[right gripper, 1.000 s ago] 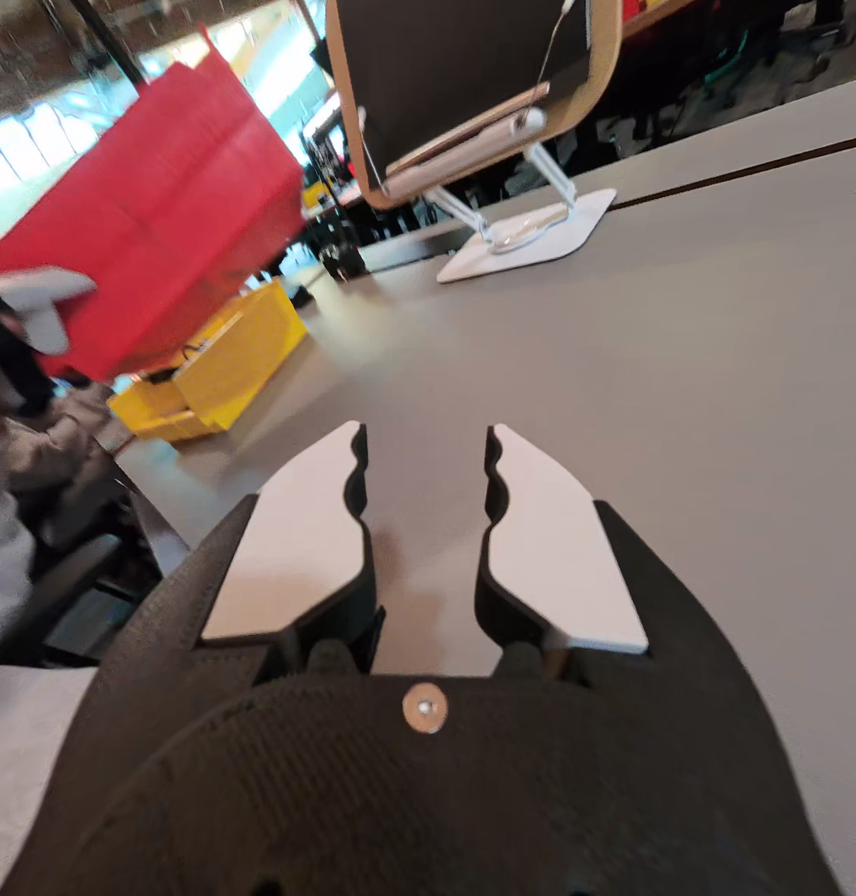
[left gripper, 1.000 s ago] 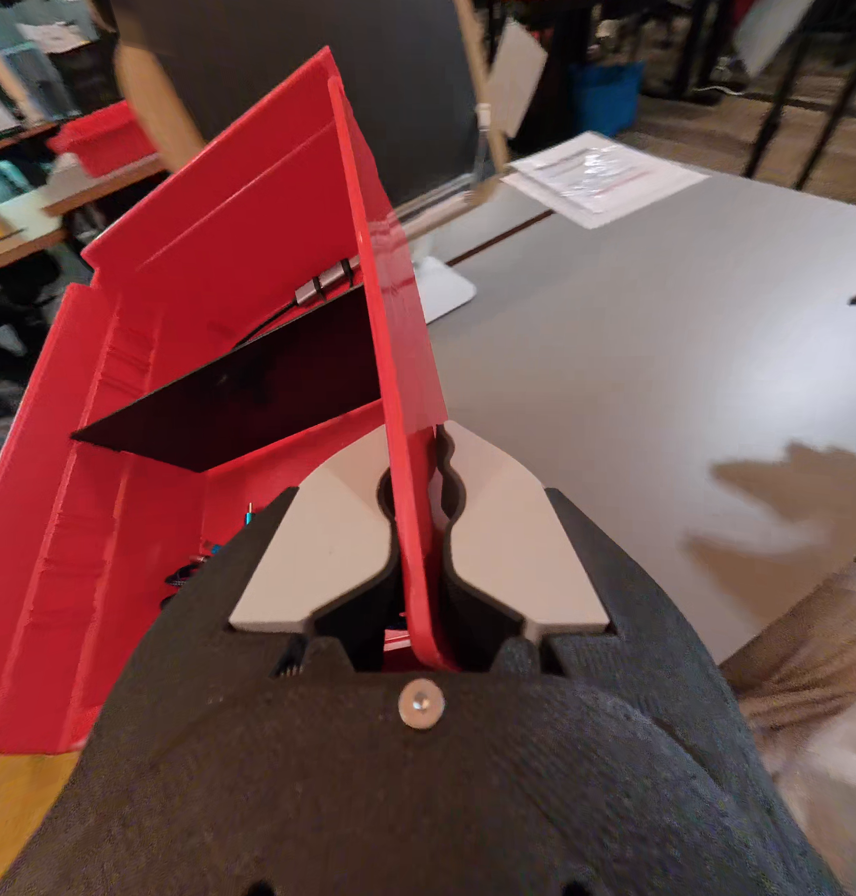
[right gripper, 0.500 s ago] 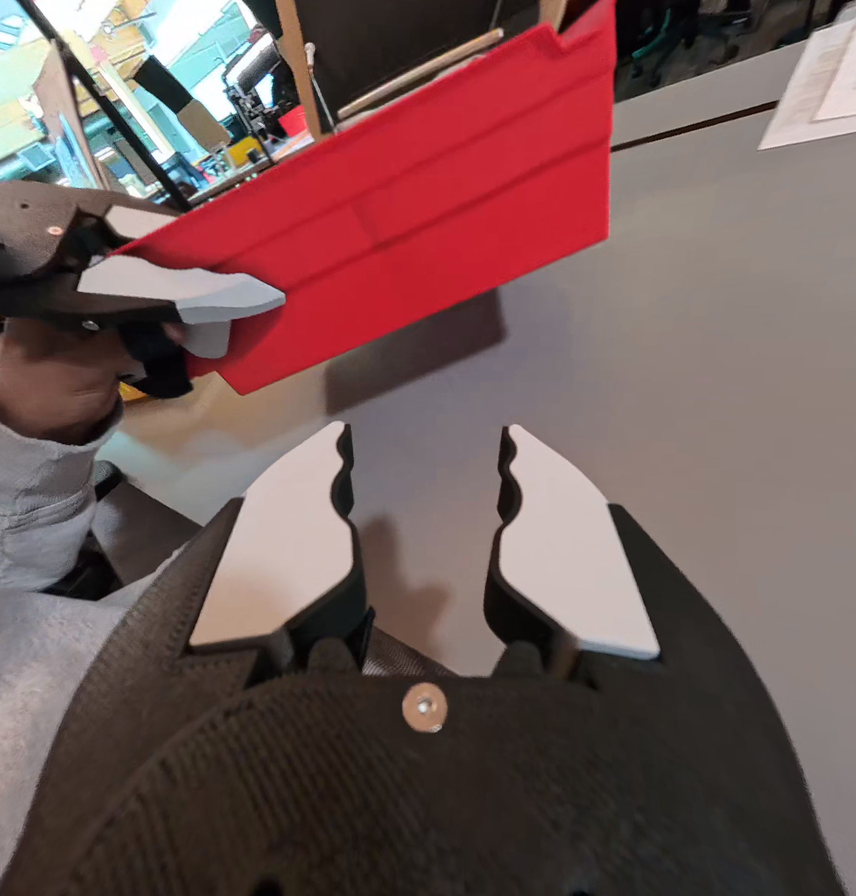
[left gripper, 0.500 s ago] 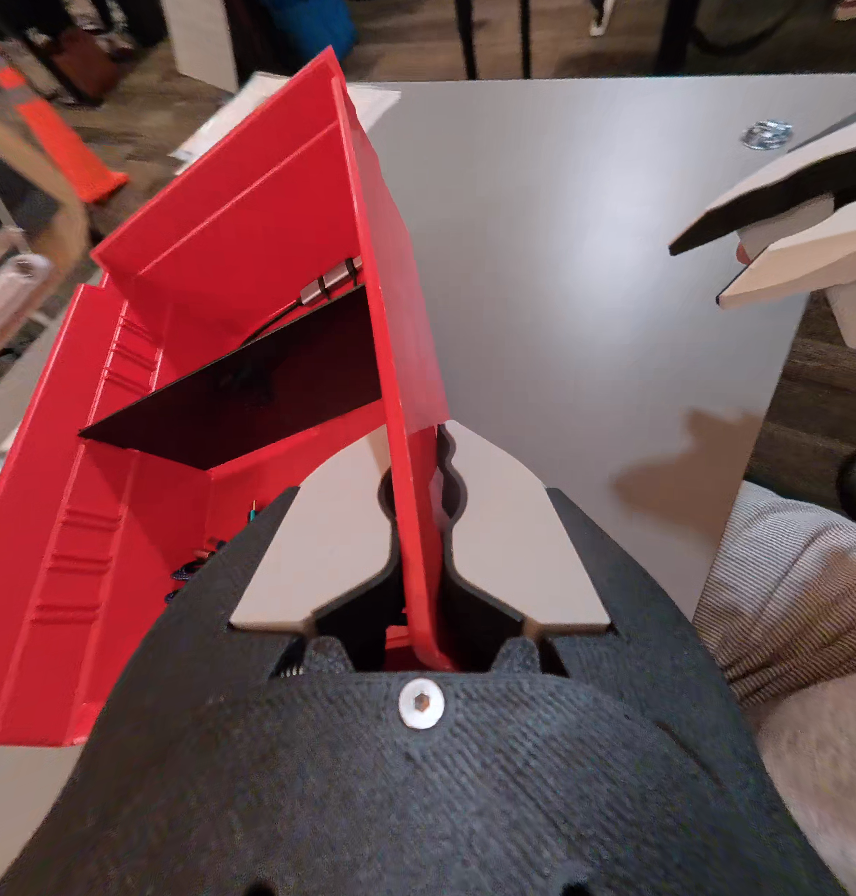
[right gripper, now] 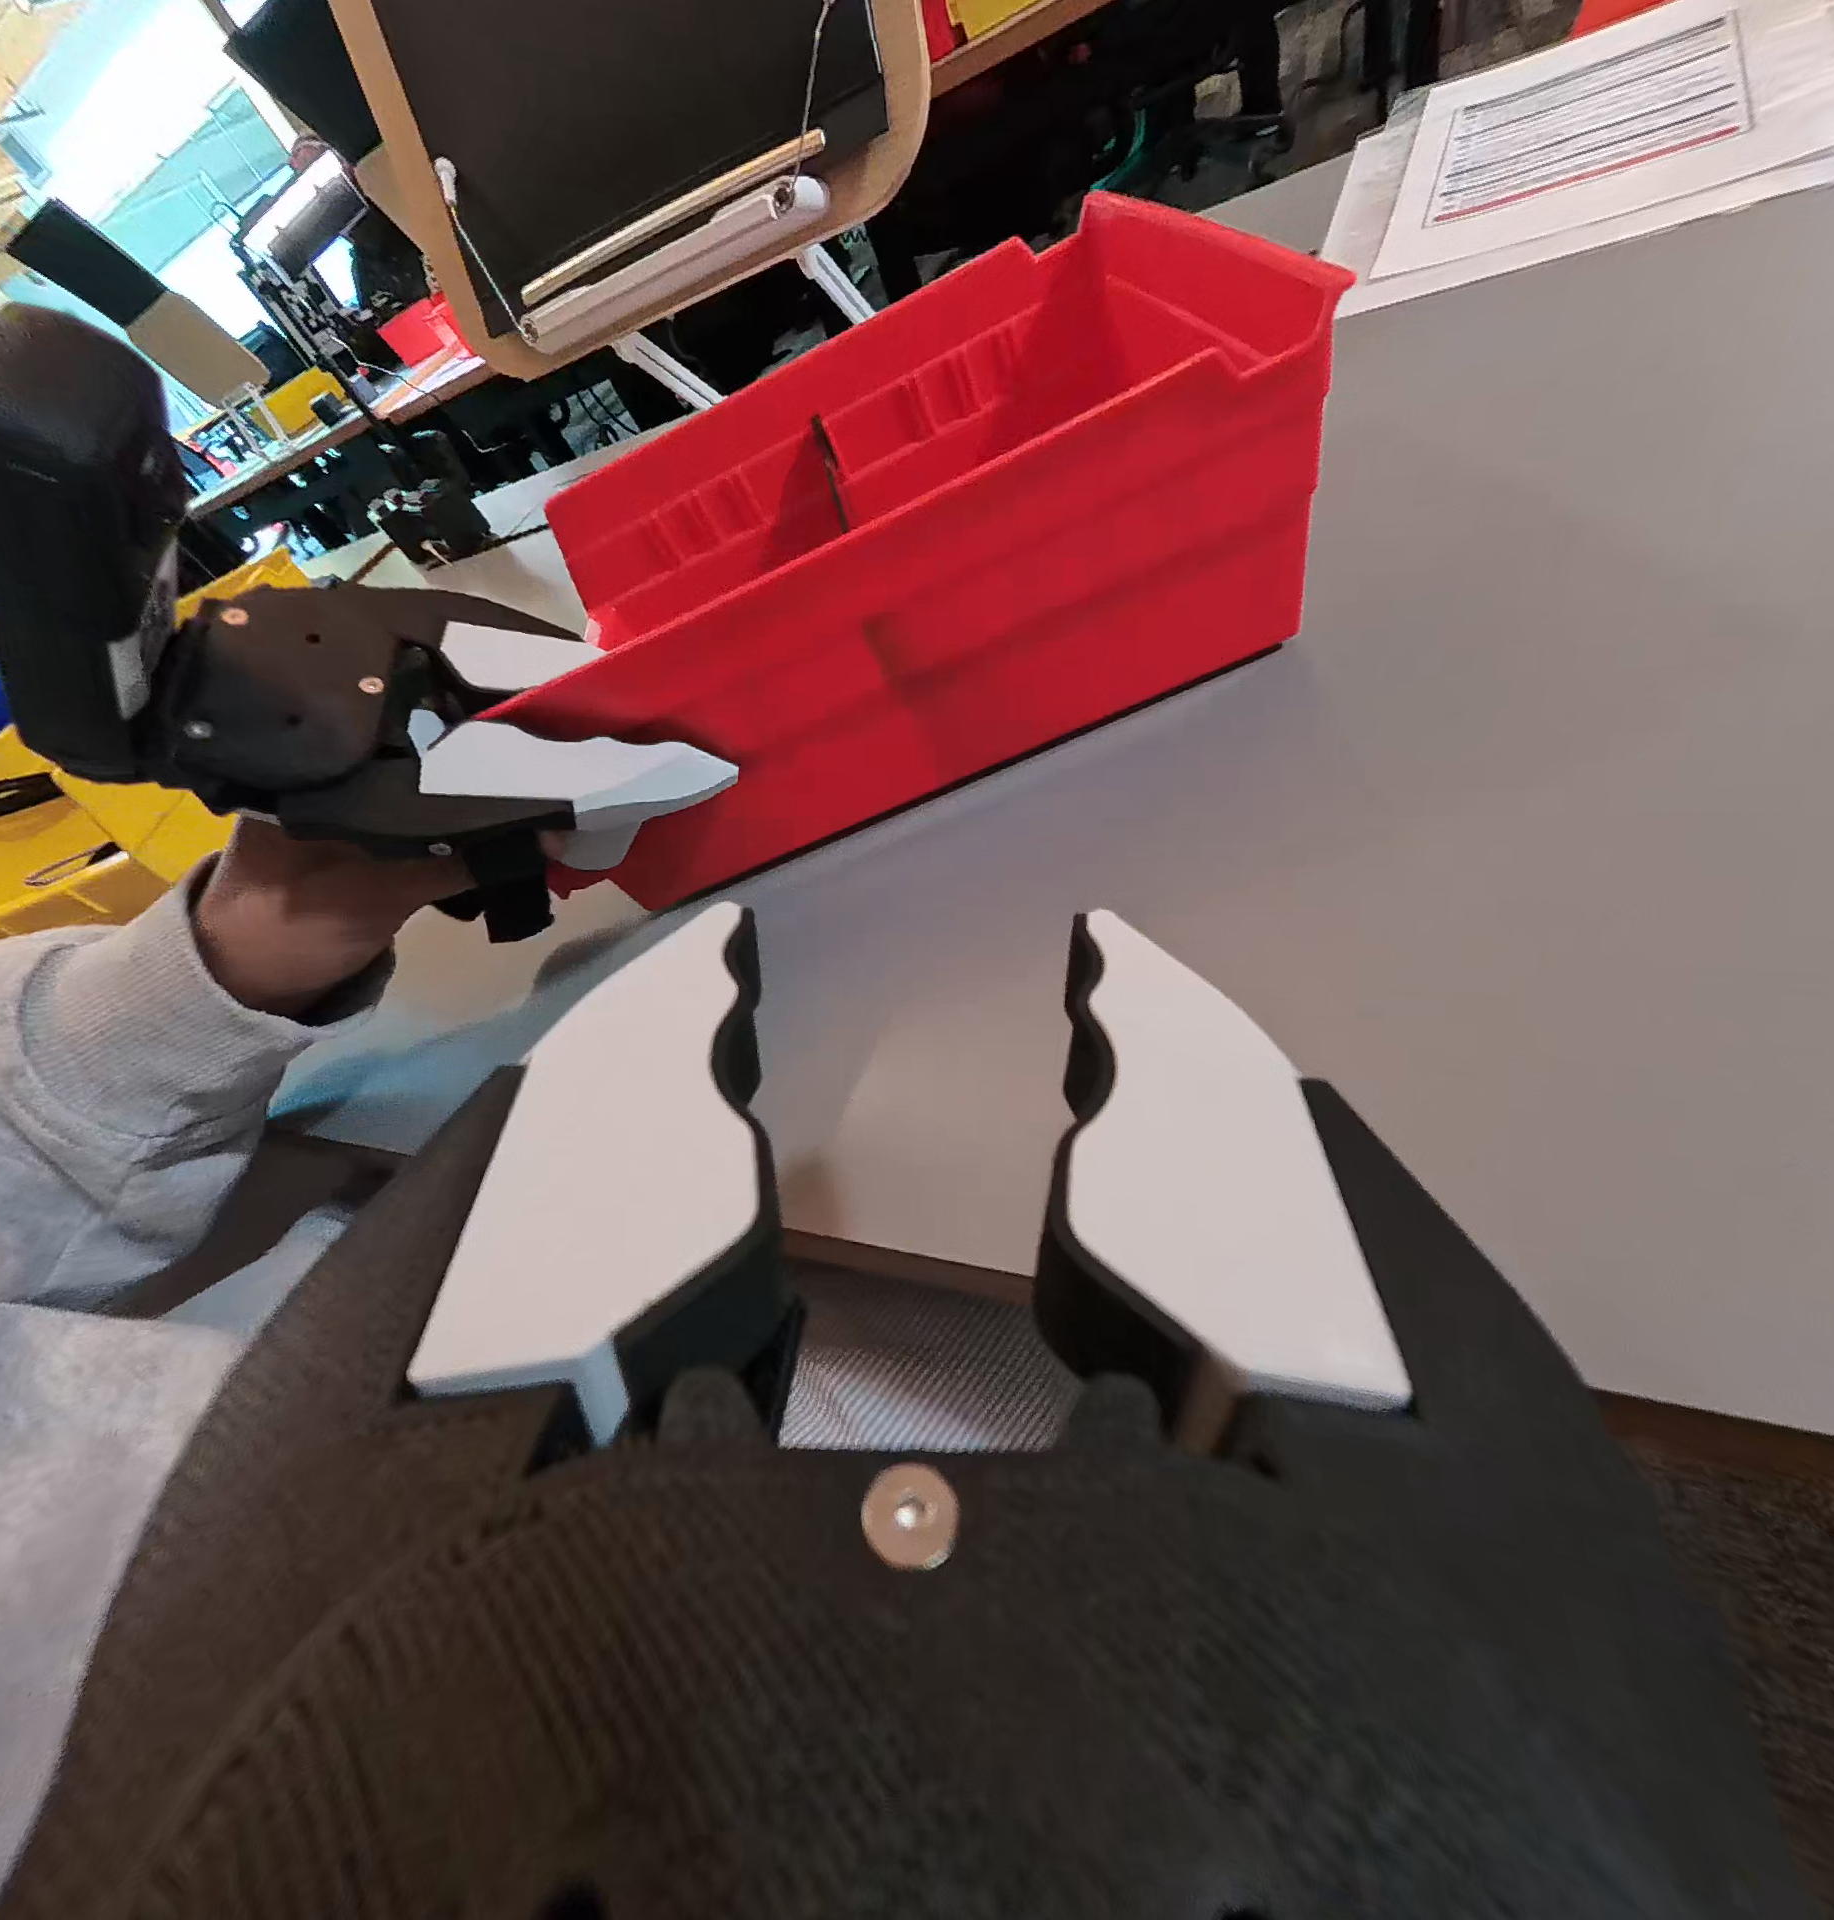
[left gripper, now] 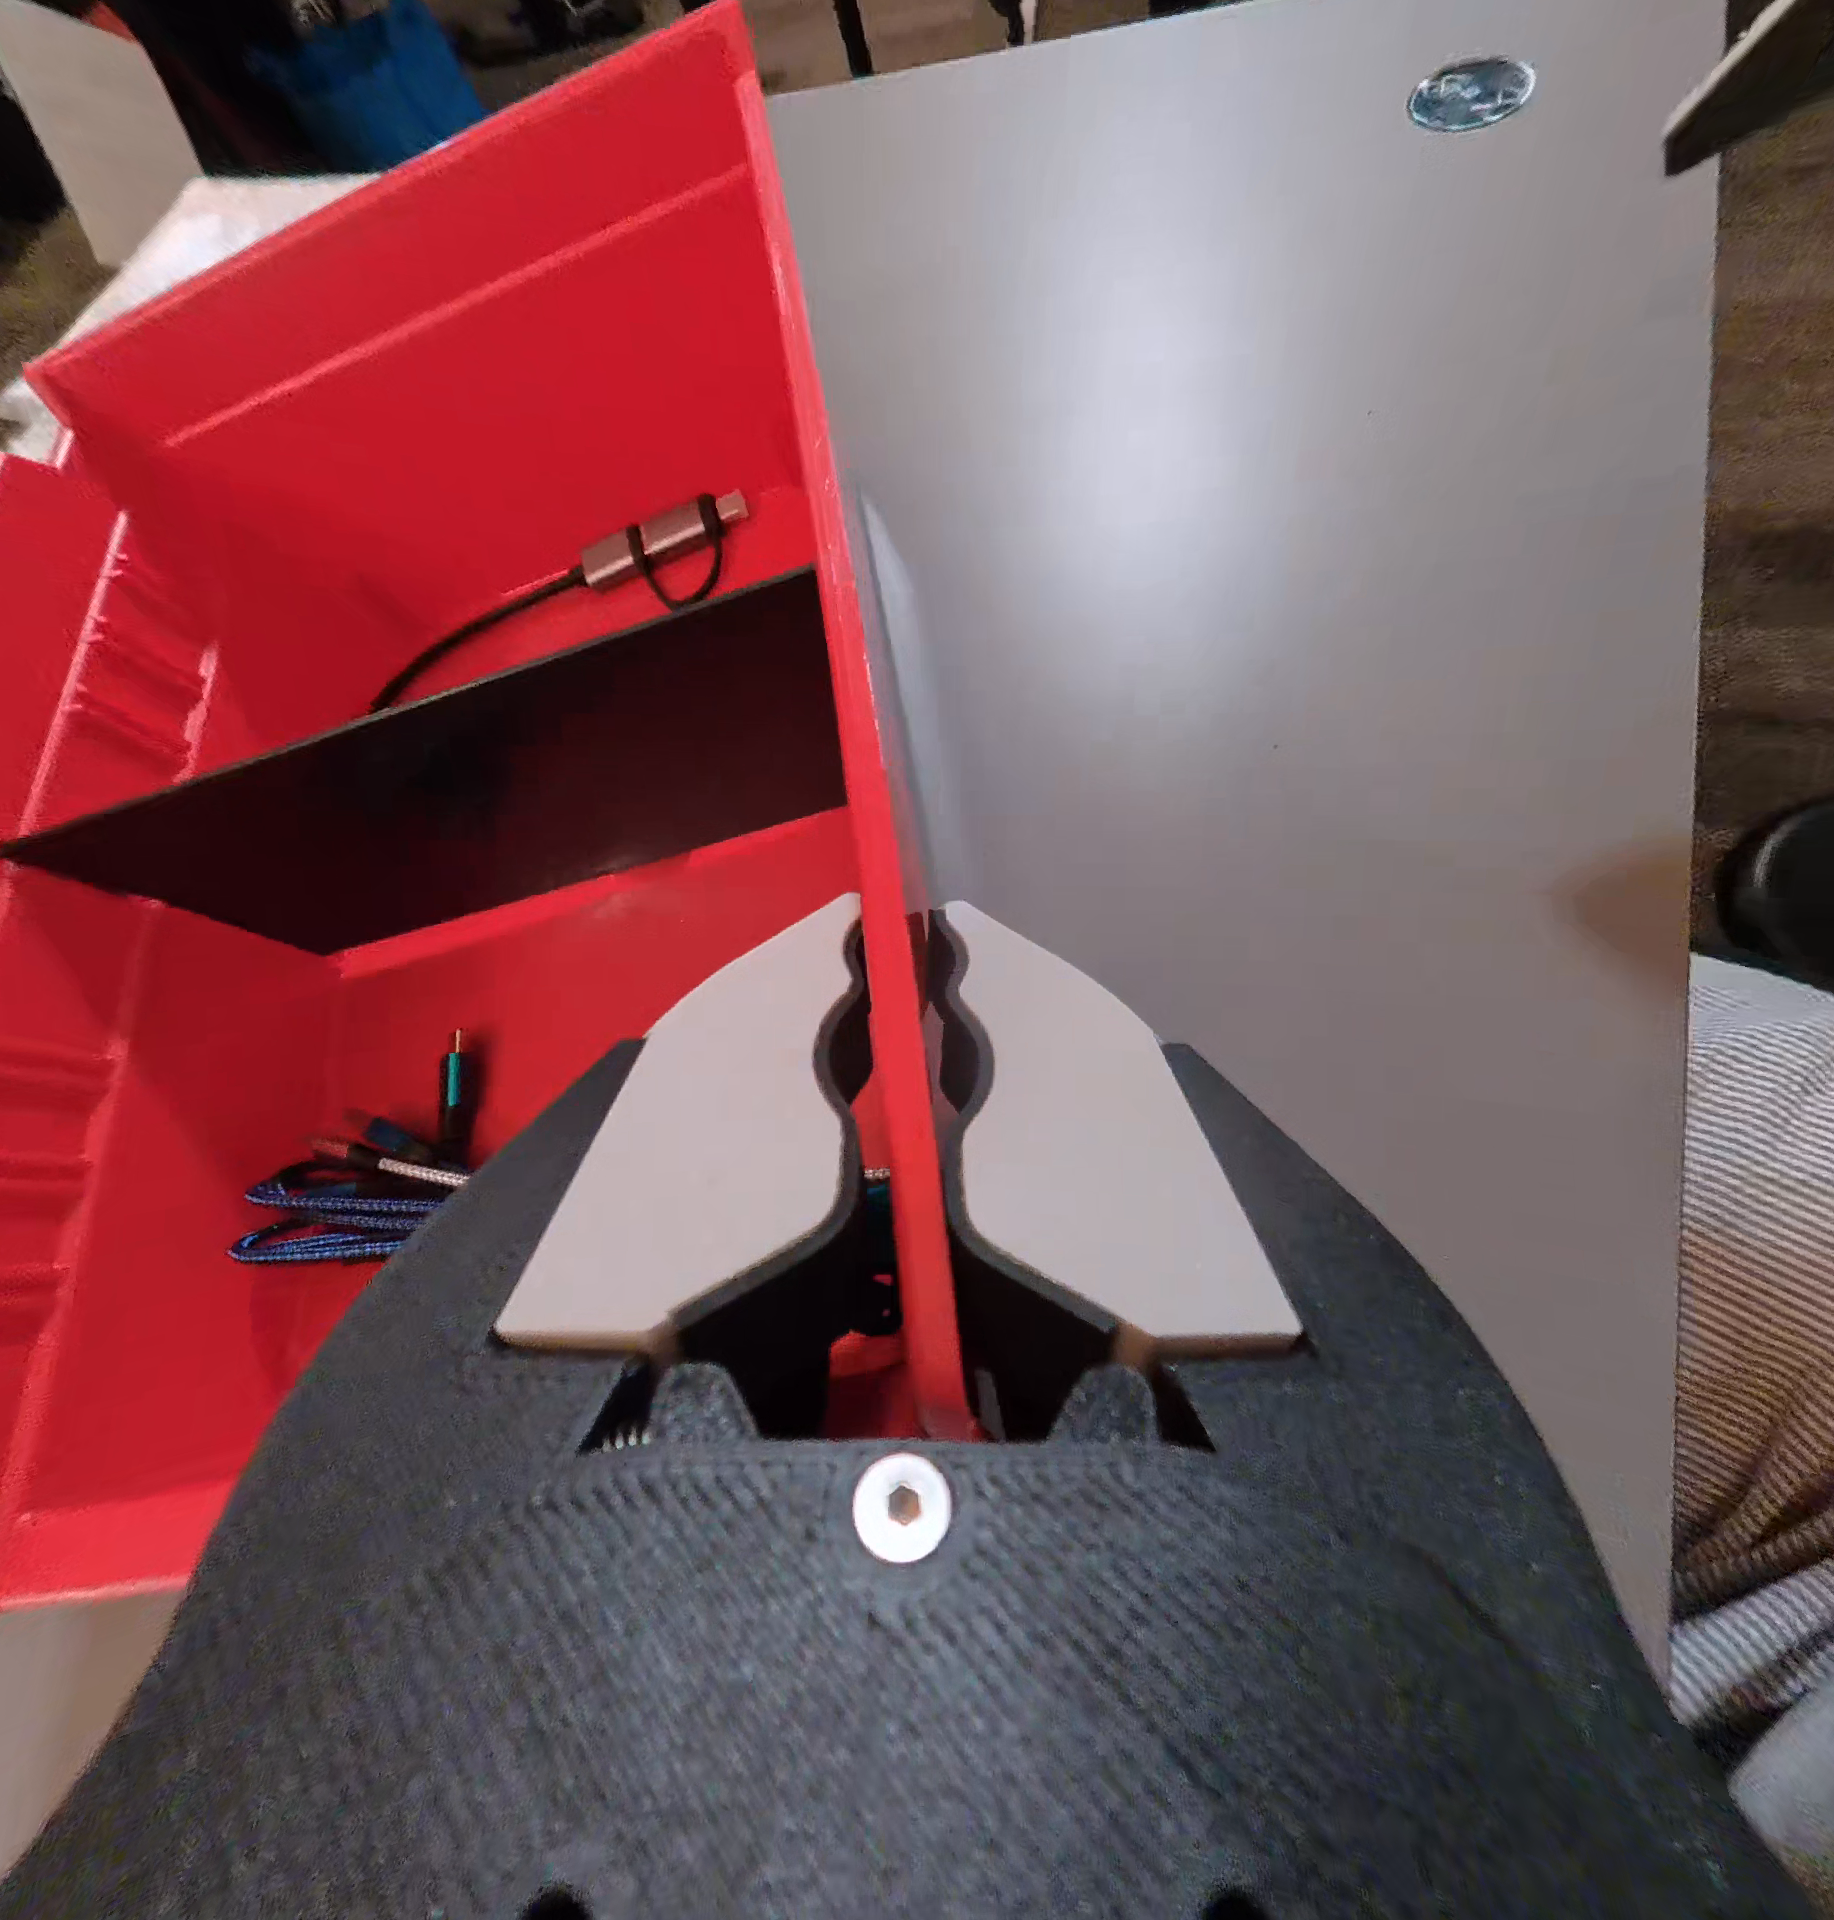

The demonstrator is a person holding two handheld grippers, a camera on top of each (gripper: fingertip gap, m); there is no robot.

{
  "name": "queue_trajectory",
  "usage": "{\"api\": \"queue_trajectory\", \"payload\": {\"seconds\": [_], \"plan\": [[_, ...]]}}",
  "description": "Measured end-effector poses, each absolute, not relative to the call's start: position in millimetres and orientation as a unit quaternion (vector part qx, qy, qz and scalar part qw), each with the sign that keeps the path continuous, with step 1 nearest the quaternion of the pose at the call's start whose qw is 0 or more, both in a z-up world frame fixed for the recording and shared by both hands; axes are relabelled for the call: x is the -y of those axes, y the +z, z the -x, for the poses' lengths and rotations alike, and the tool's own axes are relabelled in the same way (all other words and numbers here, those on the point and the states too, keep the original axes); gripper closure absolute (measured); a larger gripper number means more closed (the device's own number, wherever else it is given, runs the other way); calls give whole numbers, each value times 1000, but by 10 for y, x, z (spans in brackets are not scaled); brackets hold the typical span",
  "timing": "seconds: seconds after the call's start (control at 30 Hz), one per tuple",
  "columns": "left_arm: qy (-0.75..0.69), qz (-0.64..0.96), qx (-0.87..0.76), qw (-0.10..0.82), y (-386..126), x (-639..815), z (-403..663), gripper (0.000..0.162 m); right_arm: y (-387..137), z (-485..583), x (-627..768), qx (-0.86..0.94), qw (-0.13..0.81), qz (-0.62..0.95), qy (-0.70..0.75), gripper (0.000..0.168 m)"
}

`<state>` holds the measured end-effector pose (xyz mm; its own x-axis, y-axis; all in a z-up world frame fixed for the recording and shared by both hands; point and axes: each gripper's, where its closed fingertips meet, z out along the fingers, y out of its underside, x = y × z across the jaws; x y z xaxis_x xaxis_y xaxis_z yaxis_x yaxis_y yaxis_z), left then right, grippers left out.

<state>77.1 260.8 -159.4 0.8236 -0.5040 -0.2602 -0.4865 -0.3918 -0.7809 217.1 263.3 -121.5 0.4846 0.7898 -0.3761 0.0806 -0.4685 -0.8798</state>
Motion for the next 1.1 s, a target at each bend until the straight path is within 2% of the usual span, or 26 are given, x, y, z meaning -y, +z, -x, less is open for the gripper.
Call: {"api": "queue_trajectory", "payload": {"seconds": [0.03, 0.1, 0.3, 0.43, 0.57, 0.73, 0.97, 1.1], "plan": [[-12, 833, -300, 465, -1598, -2602, -780, 156, -1221, -2169, -2635, 292, 427, 750, 412, 111], [-15, 827, -307, 470, -1592, -2591, -781, 156, -1232, -2146, -2635, 298, 430, 751, 403, 111], [-115, 801, -301, 505, -1266, -2356, -866, 129, -1248, -1988, -2619, 328, 443, 749, 368, 106], [-141, 778, -280, 544, -957, -2083, -708, 124, -1190, -1716, -2504, 363, 472, 718, 360, 92], [-164, 776, -244, 558, -974, -1726, -457, 119, -1214, -1328, -2283, 417, 482, 688, 346, 79], [-218, 780, -181, 558, -1209, -1335, -195, 119, -1133, -971, -2237, 415, 513, 671, 338, 63], [-236, 777, -180, 555, -1217, -1244, -142, 121, -615, -539, -1964, 435, 597, 577, 349, 69], [-252, 785, -191, 533, -1333, -1236, -217, 123, -797, -420, -2012, 475, 597, 575, 297, 66]]}}
